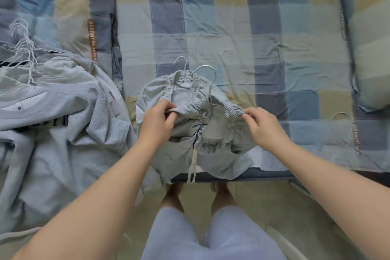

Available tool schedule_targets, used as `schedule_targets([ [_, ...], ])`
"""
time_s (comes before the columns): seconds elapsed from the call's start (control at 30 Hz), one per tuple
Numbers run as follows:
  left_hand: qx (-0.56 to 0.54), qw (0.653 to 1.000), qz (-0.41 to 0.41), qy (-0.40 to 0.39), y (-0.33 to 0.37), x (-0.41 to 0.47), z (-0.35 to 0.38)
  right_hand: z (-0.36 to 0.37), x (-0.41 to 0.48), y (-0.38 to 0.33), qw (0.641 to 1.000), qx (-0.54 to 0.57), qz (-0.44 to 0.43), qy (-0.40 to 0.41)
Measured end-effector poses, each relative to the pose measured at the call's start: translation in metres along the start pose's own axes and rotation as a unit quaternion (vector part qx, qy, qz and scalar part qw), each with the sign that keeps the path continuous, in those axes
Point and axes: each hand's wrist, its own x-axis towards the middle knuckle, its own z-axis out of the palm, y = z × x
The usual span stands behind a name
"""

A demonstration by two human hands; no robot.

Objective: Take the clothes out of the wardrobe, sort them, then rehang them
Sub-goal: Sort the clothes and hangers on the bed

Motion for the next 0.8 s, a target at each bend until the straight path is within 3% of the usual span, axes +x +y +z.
schedule_targets([
  [0.23, -0.014, 0.995, 0.084, -0.047, 0.064, -0.031, -0.043, -0.033, -0.096, -0.028, 0.986, 0.064, 0.069, 0.137],
  [0.43, -0.026, 0.977, 0.189, -0.091, 0.134, -0.049, -0.069, -0.065, -0.177, -0.04, 0.952, 0.12, 0.103, 0.261],
  [0.8, -0.027, 0.894, 0.384, -0.228, 0.265, -0.135, -0.029, -0.079, -0.374, -0.018, 0.825, 0.177, 0.169, 0.51],
])
